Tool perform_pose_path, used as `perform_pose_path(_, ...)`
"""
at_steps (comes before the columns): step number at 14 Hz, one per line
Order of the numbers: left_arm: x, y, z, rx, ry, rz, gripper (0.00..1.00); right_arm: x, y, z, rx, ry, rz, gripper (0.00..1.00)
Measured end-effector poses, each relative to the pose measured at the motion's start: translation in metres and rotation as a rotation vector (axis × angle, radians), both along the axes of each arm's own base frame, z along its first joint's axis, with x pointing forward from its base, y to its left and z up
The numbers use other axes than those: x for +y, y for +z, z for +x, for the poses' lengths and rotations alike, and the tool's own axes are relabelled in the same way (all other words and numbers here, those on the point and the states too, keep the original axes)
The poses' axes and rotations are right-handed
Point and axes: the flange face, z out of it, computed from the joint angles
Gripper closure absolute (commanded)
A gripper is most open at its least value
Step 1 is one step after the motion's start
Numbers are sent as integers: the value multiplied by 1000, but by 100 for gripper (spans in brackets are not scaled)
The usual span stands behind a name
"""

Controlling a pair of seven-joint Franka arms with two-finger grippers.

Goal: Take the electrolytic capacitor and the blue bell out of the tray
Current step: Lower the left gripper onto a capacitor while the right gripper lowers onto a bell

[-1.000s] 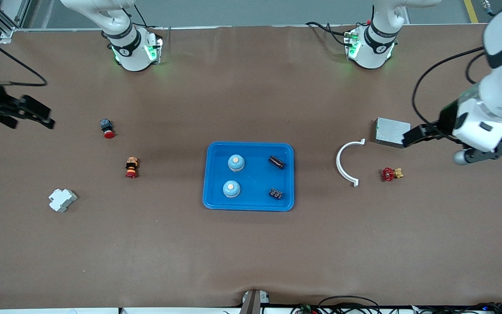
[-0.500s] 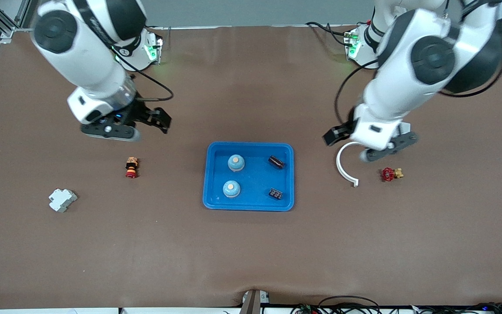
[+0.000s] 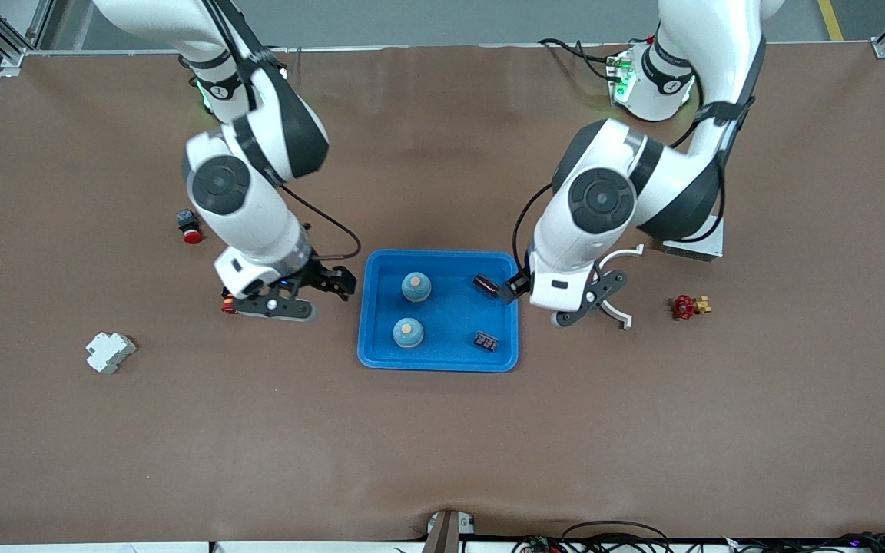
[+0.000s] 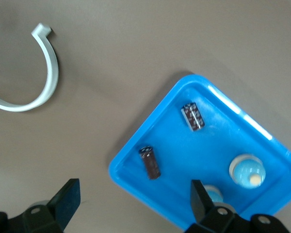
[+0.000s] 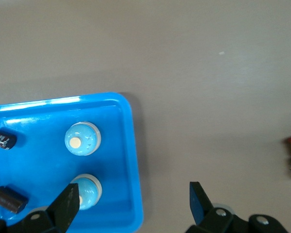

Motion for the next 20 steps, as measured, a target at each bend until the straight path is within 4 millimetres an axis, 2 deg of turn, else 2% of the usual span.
perform_pose_path(3, -7, -29, 9, -15, 143, -3, 0, 49, -41, -20, 23, -116, -28, 0)
perform_pose_path(6, -15, -52, 8, -2, 237, 9, 0, 87, -61, -44, 6, -204, -81, 0)
perform_pose_path(11, -40, -89, -1, 8, 382, 15, 0, 119, -77, -65, 3, -254, -71, 0)
perform_pose_path(13, -46, -100, -5, 16, 418, 19, 0, 134, -97, -72, -11, -280, -47, 0)
perform_pose_path(16, -52, -110, -8, 20, 460, 22, 0, 151, -145, -84, -13, -284, -37, 0)
perform_pose_path(18, -60, -116, -8, -1, 506, 0, 0, 153, -172, -91, 4, -274, -57, 0)
perform_pose_path(20, -64, -121, -8, -14, 537, -15, 0, 154, -185, -94, 14, -271, -69, 0)
